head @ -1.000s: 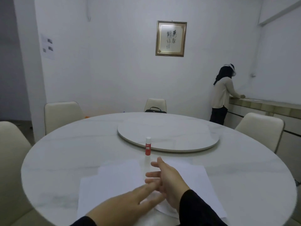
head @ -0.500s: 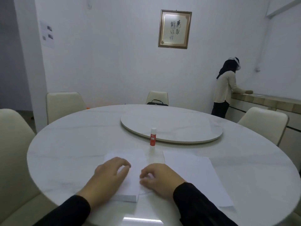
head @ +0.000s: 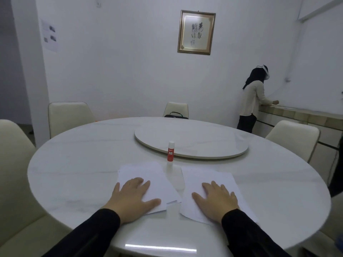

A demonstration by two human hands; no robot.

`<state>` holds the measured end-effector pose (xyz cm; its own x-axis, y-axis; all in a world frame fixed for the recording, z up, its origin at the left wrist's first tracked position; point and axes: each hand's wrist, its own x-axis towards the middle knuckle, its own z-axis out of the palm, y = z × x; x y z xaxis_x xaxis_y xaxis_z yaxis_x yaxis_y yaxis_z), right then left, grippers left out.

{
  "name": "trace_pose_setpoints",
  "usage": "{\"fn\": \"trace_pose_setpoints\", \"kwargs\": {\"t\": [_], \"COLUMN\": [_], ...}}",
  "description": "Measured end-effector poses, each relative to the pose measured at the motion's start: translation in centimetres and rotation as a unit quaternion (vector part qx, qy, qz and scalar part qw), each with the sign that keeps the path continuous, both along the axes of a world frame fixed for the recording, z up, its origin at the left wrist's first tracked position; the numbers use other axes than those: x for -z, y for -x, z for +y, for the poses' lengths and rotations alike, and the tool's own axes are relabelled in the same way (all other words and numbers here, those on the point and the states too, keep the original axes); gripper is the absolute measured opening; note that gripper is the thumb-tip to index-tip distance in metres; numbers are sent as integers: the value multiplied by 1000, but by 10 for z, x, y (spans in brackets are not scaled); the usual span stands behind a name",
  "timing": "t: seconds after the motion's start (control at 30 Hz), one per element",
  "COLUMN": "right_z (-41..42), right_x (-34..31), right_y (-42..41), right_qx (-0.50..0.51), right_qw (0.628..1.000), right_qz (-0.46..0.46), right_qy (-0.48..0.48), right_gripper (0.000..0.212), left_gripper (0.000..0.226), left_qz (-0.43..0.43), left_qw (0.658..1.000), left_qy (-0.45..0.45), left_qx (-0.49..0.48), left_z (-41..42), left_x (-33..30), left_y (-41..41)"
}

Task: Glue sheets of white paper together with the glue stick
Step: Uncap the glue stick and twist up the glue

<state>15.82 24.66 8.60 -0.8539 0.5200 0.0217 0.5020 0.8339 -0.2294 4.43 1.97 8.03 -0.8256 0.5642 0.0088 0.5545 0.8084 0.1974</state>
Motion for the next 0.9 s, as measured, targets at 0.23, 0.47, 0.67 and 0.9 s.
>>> {"fn": "trace_pose_setpoints", "kwargs": {"t": [0.23, 0.47, 0.67, 0.9], "right_z": [-2, 8, 19, 3], "right_x": [5, -13, -60, -33], "right_y": [0, 16, 78, 154], "right_qx": [-12, -36, -69, -50], "right_qw": [1000, 996, 984, 917], "right_qz": [-9, -74, 69, 220], "right_qy": [9, 23, 150, 328], "right_gripper": [85, 84, 55, 79], "left_gripper": [104, 105, 82, 68], "left_qz": [-24, -13, -20, -30], "left_qw": [998, 988, 977, 966], "left_qy": [57, -48, -141, -169], "left_qx": [24, 146, 157, 194], "left_z": [4, 1, 1, 4], "left_x": [-3, -8, -13, -11], "left_y": [-2, -15, -18, -3]}}
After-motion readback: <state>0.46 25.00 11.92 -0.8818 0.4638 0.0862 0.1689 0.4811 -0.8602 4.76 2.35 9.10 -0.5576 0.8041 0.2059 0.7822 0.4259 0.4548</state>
